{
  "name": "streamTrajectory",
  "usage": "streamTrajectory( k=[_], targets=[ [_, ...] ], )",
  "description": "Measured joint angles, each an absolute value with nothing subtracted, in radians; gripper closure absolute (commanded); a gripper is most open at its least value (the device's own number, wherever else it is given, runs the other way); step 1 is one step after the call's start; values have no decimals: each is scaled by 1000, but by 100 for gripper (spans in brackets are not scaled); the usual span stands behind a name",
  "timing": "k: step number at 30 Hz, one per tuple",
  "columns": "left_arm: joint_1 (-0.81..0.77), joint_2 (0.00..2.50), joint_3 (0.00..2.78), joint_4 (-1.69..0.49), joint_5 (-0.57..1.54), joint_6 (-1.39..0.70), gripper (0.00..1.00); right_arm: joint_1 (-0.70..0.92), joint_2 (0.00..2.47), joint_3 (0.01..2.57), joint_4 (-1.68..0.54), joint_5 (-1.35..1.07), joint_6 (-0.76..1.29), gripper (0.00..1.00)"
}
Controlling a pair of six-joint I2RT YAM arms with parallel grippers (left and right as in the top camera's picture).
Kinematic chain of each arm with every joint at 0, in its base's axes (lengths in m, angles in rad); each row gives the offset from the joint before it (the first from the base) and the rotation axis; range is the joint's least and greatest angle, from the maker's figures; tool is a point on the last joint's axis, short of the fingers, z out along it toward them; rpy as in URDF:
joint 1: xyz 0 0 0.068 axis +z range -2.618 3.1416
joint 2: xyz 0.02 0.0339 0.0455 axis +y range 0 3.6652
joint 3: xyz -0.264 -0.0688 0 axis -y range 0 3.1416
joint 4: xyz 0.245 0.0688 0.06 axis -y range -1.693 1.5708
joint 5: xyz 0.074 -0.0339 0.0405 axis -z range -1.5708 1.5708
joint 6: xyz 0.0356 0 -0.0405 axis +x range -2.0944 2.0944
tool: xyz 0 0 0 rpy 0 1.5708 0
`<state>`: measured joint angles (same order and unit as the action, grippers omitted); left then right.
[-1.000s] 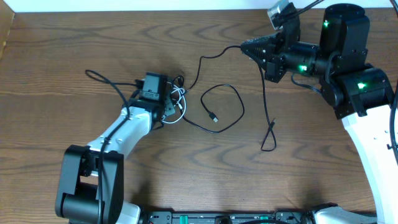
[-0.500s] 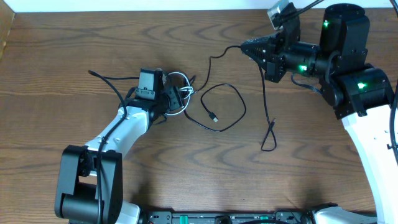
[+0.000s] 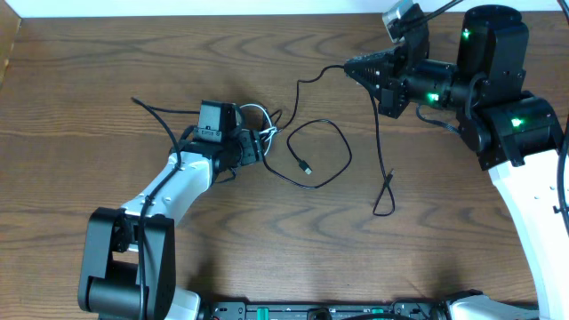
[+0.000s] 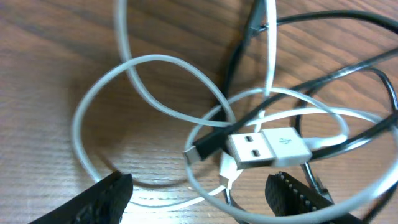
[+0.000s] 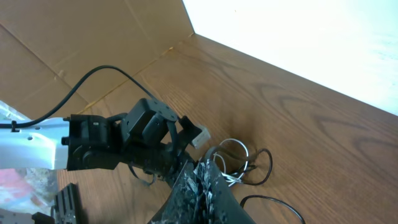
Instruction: Untangle cables
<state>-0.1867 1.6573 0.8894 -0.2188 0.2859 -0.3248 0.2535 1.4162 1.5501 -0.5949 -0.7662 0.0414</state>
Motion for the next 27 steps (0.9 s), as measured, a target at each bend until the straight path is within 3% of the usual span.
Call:
streamTrajectory(
  k=[9,21,27],
  targets=[
    [-210,1657,889,-167,368,-209,20,253,1416,1550,-595,-766,41,99],
    [-342,1657,889,-76,84,-205,22,253,1416,1550,-595,-766,41,99],
    [-342,1708,889,-37,-1,-208,41,253,1416,1550,-595,-766,41,99]
  ],
)
